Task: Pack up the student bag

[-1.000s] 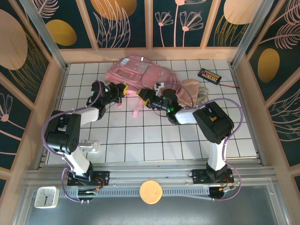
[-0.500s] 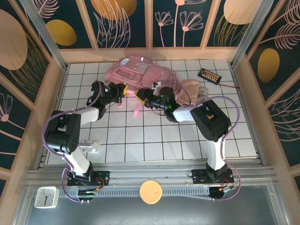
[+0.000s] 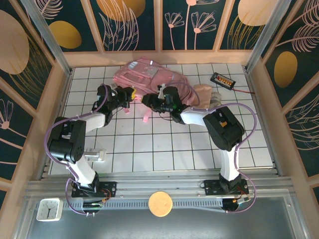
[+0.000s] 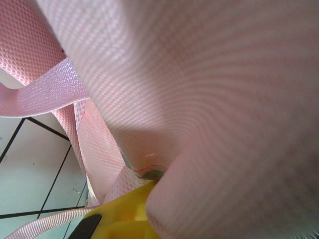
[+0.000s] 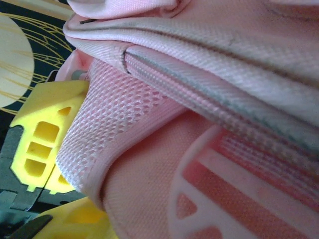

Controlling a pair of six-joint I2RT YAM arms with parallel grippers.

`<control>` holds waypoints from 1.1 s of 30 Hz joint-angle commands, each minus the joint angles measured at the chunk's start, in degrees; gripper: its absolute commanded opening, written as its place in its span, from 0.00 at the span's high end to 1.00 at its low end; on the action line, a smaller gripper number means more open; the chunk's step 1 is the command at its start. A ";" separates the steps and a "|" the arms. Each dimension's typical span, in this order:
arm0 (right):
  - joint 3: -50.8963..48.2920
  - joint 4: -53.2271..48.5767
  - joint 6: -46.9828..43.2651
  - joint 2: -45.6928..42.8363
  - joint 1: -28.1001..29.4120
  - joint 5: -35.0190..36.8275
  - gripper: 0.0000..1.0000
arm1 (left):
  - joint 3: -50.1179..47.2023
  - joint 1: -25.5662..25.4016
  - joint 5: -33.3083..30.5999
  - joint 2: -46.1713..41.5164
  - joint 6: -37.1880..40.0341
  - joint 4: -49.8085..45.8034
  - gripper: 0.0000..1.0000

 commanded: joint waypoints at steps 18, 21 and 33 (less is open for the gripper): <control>-0.34 -39.92 -8.69 -11.25 -1.18 9.24 1.00 | 5.97 5.47 3.73 -2.60 13.57 -12.20 1.00; -3.22 -46.00 -11.15 -14.78 -3.44 10.83 1.00 | 6.20 9.78 4.88 -3.56 19.22 -17.22 1.00; -2.89 -53.96 -22.68 -17.31 -13.36 14.29 1.00 | 9.13 20.32 14.00 -0.22 32.52 -28.27 1.00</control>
